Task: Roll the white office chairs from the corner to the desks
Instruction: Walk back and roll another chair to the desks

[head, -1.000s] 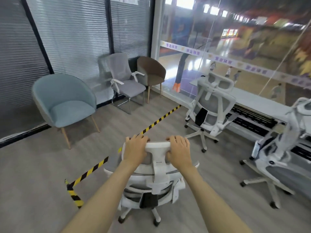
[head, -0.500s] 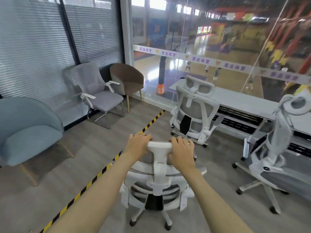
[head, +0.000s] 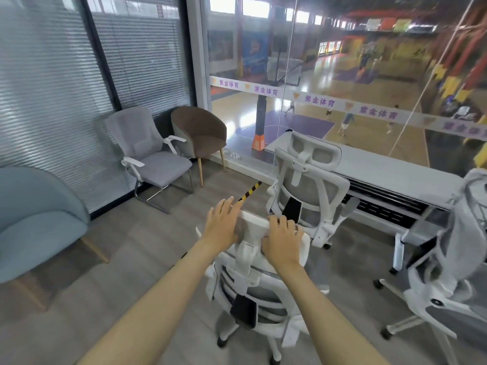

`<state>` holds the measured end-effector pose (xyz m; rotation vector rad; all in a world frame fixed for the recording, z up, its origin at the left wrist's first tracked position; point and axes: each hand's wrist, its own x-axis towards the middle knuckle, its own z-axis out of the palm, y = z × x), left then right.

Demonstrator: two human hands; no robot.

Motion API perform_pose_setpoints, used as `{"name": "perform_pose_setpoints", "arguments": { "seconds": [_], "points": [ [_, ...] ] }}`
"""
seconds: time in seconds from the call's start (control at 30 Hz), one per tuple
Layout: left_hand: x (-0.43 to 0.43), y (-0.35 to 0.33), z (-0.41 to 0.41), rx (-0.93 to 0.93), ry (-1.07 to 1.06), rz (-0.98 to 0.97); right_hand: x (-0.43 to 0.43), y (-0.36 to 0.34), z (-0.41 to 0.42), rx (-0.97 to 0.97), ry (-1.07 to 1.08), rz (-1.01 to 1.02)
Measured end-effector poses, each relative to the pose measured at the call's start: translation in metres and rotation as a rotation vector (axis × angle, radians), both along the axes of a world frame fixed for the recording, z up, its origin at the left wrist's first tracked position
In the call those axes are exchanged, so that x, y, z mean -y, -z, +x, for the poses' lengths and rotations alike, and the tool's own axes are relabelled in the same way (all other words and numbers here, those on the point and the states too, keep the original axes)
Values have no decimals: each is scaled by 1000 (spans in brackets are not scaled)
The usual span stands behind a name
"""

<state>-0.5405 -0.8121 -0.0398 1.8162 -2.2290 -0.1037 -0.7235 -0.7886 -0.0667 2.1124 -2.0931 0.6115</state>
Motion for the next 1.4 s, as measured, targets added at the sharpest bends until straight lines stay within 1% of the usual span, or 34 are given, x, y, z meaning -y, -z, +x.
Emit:
{"name": "perform_pose_setpoints", "arguments": {
  "seconds": [0.07,0.2,0.27,0.33,0.4,0.47,0.5,0.57,0.77,0.9,1.07,1.23,1.3,1.4],
  "points": [
    [8,-3,5,-30,27,7,17,-6,0,48,-8,58],
    [18,-13,24,-66,52,55,46,-27,8,155,-41,258],
    [21,-12,38,-87,41,85,58,-36,15,151,-88,311],
    [20,-10,54,-106,30,97,67,-42,22,125,-142,342],
    [18,-7,70,-111,23,112,72,-46,30,107,-173,308],
    [15,-1,84,-116,11,125,73,-47,38,146,-223,253],
    [13,2,93,-123,4,134,72,-46,45,185,-253,258],
    [7,9,110,-127,-8,156,62,-43,66,220,-309,325],
    [-29,16,153,-141,-80,170,24,-28,124,121,-437,478],
    [-82,16,172,-180,-181,167,-10,-32,152,51,-526,475],
    [-172,16,188,-210,-340,144,-72,-31,180,58,-668,458],
    [-296,19,194,-145,-514,90,-163,-16,206,15,-866,468],
    [-352,22,198,-151,-588,92,-209,-9,215,21,-925,487],
    [-435,21,203,-162,-707,127,-278,-7,232,-27,-1031,525]
  ]
}}
